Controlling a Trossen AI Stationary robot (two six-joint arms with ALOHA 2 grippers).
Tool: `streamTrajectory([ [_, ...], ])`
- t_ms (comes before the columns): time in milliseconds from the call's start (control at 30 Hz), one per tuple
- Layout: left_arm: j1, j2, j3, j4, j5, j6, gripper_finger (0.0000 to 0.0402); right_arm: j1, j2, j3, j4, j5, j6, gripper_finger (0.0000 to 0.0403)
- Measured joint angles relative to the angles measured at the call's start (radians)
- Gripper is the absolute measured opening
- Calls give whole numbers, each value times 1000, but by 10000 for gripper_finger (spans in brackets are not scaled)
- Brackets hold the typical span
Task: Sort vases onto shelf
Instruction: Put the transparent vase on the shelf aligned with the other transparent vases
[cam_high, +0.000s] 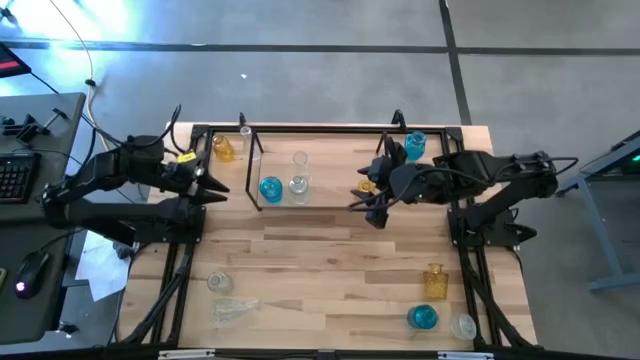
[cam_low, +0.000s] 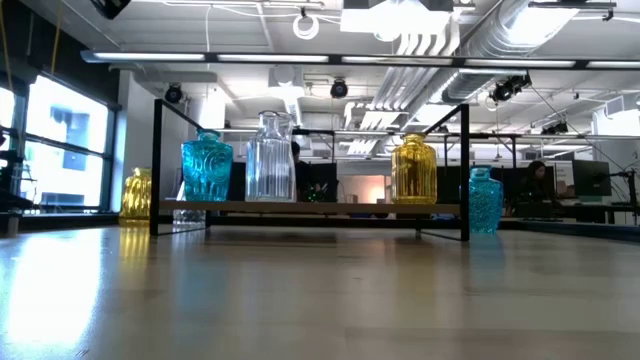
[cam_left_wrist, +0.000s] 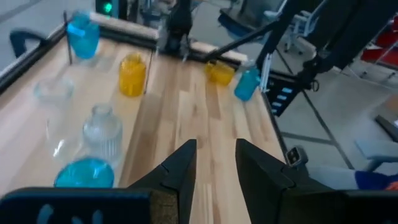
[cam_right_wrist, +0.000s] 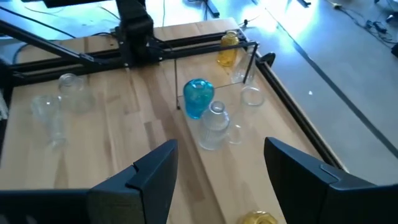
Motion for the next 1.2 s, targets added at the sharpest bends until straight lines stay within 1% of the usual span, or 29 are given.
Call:
streamTrajectory([
  [133,-105,103,39,64,-66,25,90,-18,0,0,0,0,-12,222],
  [300,-269,305,105,67,-149,70,80,-28,0,0,0,0,-12,222],
  [367,-346,381,118,66,-205,83,77,-28,0,0,0,0,-12,222],
  [467,-452,467,141,34,-308,96,74,-22,0,0,-3,0,-11,222],
  [533,-498,503,161,-39,-347,68,72,-16,0,0,-12,0,-10,222],
  [667,-570,537,168,-146,-357,-100,69,4,0,0,-30,17,-9,222],
  [733,-612,553,168,-156,-355,-171,69,14,0,0,-37,42,-12,222],
  [867,-689,600,169,-158,-350,-257,69,35,0,0,-38,96,-20,222],
  [1033,-759,699,169,-158,-349,-357,69,49,-12,0,-54,101,2,222],
  [1200,-821,829,169,-150,-349,-469,69,57,-49,0,-84,104,17,222],
])
